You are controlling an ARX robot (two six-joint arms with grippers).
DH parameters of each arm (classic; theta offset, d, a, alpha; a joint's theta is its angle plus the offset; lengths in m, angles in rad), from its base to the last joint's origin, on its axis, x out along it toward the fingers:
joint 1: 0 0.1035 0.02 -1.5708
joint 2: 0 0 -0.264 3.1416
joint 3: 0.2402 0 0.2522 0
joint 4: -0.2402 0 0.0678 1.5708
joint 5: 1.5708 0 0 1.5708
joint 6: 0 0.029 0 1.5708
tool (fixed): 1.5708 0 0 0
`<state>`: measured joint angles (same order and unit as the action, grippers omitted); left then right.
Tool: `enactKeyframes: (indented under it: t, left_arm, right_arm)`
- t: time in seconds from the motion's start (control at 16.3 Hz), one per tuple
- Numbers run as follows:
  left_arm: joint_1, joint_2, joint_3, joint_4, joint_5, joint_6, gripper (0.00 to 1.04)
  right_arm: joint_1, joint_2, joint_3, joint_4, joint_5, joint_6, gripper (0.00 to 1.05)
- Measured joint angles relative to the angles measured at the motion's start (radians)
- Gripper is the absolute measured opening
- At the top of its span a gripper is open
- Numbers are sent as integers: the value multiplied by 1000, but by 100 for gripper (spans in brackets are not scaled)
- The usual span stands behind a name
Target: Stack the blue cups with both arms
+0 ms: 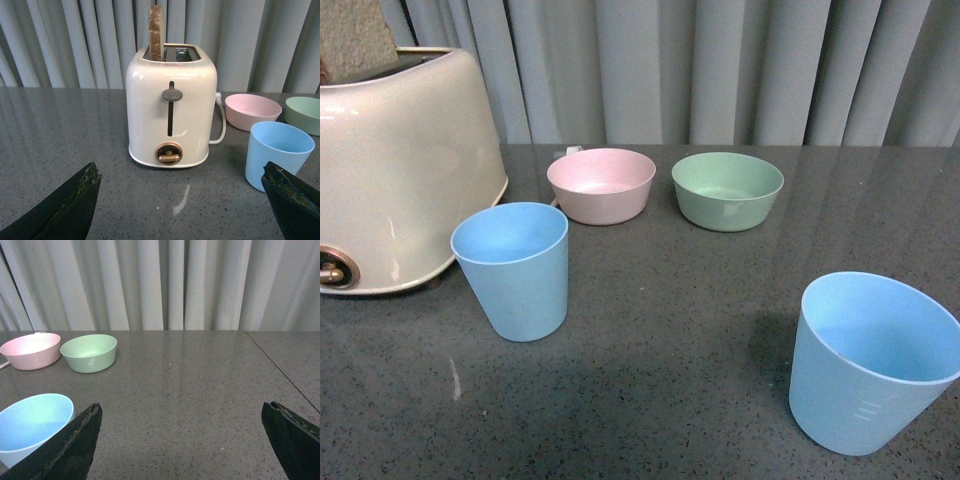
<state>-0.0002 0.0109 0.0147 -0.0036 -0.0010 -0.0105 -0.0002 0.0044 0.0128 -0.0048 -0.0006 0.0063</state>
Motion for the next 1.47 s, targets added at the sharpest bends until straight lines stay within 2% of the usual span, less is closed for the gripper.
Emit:
enactKeyframes:
  t: [1.17, 1.23, 1.29, 1.47]
  left_arm:
    - [0, 1, 0, -7, 2, -1, 98]
    - [10, 21, 24, -100, 31, -8, 98]
    - [16, 60, 39, -129, 42, -8, 98]
    - [28, 98, 97, -107, 77, -7, 98]
  right_arm:
    - [0, 0, 0, 0, 0, 0, 98]
    - [0, 0, 0, 0, 0, 0, 98]
    - [0, 0, 0, 0, 0, 0, 98]
    - [0, 0, 0, 0, 0, 0, 98]
